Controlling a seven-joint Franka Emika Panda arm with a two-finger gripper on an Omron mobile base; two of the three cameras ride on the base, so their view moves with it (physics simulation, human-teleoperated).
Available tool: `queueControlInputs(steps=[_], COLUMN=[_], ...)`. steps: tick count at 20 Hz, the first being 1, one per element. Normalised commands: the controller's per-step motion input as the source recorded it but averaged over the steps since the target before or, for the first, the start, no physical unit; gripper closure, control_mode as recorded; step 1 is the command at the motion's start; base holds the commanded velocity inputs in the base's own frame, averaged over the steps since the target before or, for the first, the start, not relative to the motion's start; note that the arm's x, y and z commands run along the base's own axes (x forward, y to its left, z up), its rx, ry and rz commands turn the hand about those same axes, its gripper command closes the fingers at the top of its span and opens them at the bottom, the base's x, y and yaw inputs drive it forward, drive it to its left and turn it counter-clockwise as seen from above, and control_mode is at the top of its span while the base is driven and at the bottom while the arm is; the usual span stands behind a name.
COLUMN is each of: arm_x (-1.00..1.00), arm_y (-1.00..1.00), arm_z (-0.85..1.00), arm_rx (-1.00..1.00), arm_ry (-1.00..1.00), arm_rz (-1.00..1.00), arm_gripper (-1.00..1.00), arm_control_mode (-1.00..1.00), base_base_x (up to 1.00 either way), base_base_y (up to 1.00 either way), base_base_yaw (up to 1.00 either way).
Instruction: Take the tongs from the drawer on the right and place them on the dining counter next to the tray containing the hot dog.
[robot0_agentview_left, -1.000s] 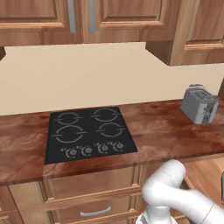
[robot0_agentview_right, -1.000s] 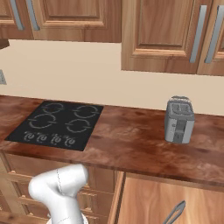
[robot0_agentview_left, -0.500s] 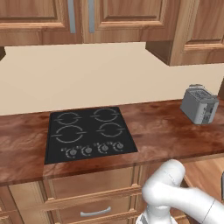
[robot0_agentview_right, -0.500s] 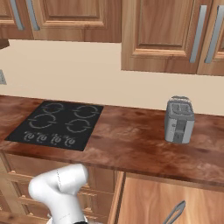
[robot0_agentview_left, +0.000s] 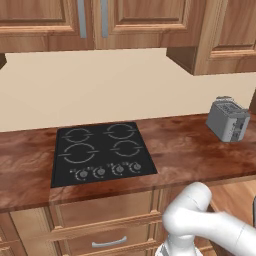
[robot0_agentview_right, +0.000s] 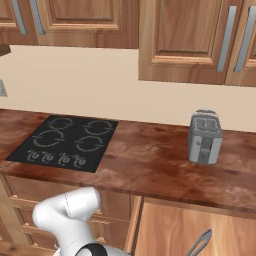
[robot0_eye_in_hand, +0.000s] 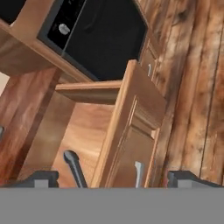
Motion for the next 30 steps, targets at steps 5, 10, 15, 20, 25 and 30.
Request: queueControlInputs(steps=[5, 10, 15, 20, 25, 30], arm_x=[0.76, 0.65, 0.6, 0.32, 0.35, 0.2], arm_y=[-0.06, -0.09, -0.11, 0.0, 0.03, 0.21], arm_z=[0.23, 0.17, 0.17, 0.05, 0.0, 0.01], arm_rx=[0.0, 0.0, 0.01, 0.0, 0.0, 0.0], arm_ry=[0.45, 0.41, 0.35, 0.21, 0.0, -0.05], arm_rz=[0.06, 0.07, 0.06, 0.01, 0.04, 0.34], arm_gripper=[-1.0, -1.0, -1.0, -1.0, -1.0, -1.0], arm_control_mode=[-1.0, -1.0, -1.0, -1.0, -1.0, -1.0], base_base_x=[0.0, 0.0, 0.0, 0.0, 0.0, 0.0], base_base_y=[0.0, 0.0, 0.0, 0.0, 0.0, 0.0], base_base_yaw=[0.0, 0.0, 0.0, 0.0, 0.0, 0.0])
